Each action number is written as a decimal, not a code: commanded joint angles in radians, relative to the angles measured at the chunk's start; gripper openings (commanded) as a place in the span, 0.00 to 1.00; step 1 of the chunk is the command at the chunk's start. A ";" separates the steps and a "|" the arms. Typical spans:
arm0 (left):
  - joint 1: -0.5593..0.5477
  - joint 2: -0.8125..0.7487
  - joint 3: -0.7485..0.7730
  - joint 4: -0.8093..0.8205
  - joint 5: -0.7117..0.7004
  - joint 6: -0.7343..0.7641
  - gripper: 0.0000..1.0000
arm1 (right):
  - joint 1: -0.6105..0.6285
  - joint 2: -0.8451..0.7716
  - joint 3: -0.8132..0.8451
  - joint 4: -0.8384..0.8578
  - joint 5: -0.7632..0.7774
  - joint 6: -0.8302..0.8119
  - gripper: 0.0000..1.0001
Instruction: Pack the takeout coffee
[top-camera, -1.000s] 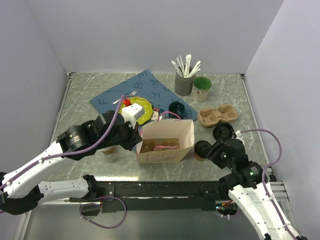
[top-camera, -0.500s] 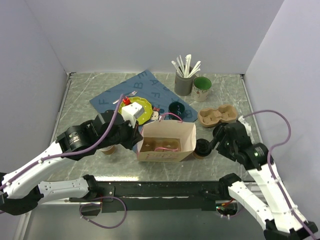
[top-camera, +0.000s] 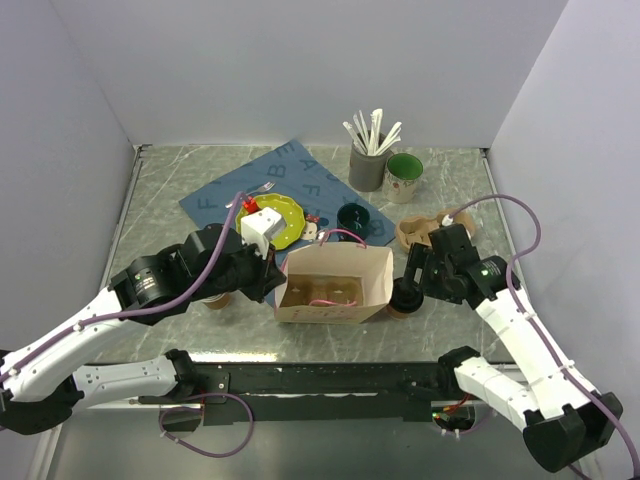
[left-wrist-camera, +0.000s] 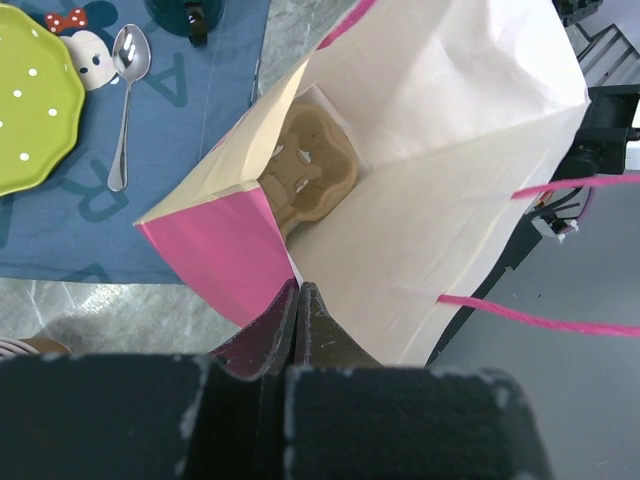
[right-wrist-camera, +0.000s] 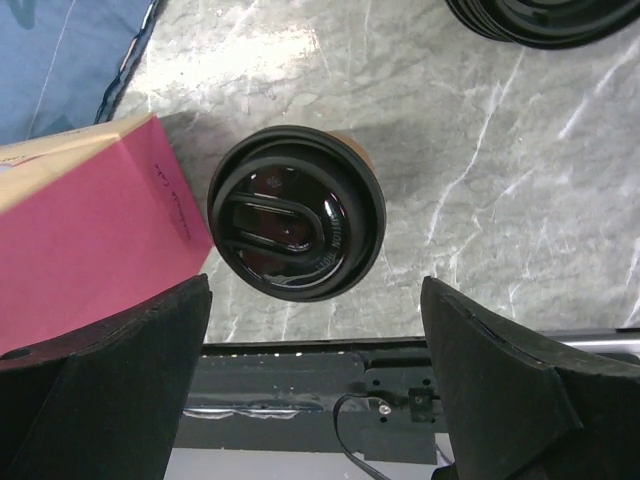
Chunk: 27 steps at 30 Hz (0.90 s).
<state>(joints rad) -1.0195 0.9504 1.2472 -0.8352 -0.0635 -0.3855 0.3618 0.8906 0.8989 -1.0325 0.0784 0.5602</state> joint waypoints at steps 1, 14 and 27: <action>0.004 -0.022 0.004 0.038 0.014 0.017 0.01 | -0.001 0.056 0.047 0.048 -0.012 -0.016 0.93; 0.010 -0.019 0.020 0.035 0.010 0.020 0.01 | 0.100 0.208 0.101 0.009 0.101 0.033 0.96; 0.012 -0.022 0.018 0.036 0.008 0.013 0.01 | 0.155 0.263 0.084 0.011 0.132 0.064 0.85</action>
<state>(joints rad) -1.0130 0.9463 1.2472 -0.8352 -0.0578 -0.3790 0.5018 1.1534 0.9573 -1.0245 0.1703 0.5980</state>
